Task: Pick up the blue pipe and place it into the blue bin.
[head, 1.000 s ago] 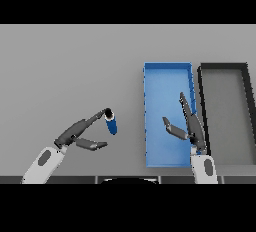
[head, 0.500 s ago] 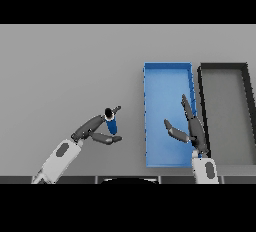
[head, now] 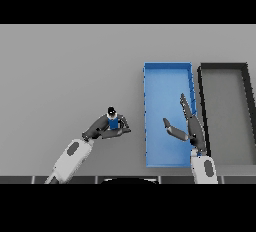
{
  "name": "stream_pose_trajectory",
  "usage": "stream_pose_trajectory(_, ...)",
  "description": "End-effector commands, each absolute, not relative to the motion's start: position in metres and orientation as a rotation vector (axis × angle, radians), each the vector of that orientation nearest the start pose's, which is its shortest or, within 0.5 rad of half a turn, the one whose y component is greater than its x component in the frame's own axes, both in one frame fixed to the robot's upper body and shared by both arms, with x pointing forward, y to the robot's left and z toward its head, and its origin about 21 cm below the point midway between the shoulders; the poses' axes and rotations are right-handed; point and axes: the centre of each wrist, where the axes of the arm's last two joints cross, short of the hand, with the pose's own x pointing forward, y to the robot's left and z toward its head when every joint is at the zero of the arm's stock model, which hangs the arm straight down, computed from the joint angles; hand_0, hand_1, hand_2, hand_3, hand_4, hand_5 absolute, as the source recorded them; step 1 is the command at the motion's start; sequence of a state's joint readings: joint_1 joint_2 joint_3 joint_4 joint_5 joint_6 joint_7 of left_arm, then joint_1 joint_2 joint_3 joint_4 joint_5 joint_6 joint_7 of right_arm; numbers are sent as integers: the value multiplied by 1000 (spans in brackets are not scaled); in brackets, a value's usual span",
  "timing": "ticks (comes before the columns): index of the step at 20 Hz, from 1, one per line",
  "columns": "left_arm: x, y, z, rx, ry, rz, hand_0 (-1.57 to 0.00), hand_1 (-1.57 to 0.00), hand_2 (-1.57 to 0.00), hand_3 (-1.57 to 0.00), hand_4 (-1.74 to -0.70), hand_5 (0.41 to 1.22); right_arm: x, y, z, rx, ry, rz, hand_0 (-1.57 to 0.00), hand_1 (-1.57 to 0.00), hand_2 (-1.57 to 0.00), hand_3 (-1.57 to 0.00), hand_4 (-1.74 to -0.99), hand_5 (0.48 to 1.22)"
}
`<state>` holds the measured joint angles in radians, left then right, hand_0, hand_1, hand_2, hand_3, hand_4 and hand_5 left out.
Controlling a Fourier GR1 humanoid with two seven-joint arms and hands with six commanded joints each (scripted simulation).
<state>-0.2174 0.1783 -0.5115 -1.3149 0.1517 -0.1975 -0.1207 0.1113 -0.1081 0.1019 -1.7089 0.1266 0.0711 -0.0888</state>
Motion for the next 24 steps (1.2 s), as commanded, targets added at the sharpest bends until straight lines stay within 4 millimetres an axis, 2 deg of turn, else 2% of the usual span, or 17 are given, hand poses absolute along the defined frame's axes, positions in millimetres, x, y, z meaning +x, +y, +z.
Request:
stream_pose_trajectory(1, 261, 149, -30, -507, -1484, -652, -1109, -1170, -1214, -1162, -1572, 1060, 222, -238, 14, -65, -1684, 296, 1, 1, 1, 1, -1259, 614)
stream_pose_trajectory(4, 260, 140, -27, -483, -1529, -676, -1334, -1366, -1388, -1307, -1649, 1139, 221, -242, 12, -68, -1671, 303, 1, 1, 1, 1, -1255, 616)
stream_pose_trajectory(7, 257, 135, -20, -516, -1591, -674, -1450, -1466, -1477, -1386, -1690, 1179, 223, -238, 10, -68, -1673, 303, 1, 1, 1, 1, -1245, 621)
stream_pose_trajectory(8, 258, 132, -10, -534, -1621, -667, -1474, -1487, -1496, -1403, -1699, 1187, 224, -239, 12, -78, -1674, 302, 1, 1, 1, 1, -1244, 623)
stream_pose_trajectory(12, 260, 122, 18, -607, -1711, -689, -1531, -1537, -1540, -1439, -1717, 1207, 221, -241, 8, -92, -1660, 319, 1, 1, 1, 1, -1228, 629)
stream_pose_trajectory(16, 261, 113, 45, -631, -1714, -731, -1555, -1557, -1558, -1446, -1723, 1215, 218, -243, 10, -88, -1688, 330, 1, 1, 1, 1, -1216, 637)
stream_pose_trajectory(24, 256, 110, 54, -641, -1676, -773, -1568, -1569, -1569, -1443, -1729, 1219, 213, -238, 3, -92, -1673, 296, 1, 1, 1, 1, -1174, 629)
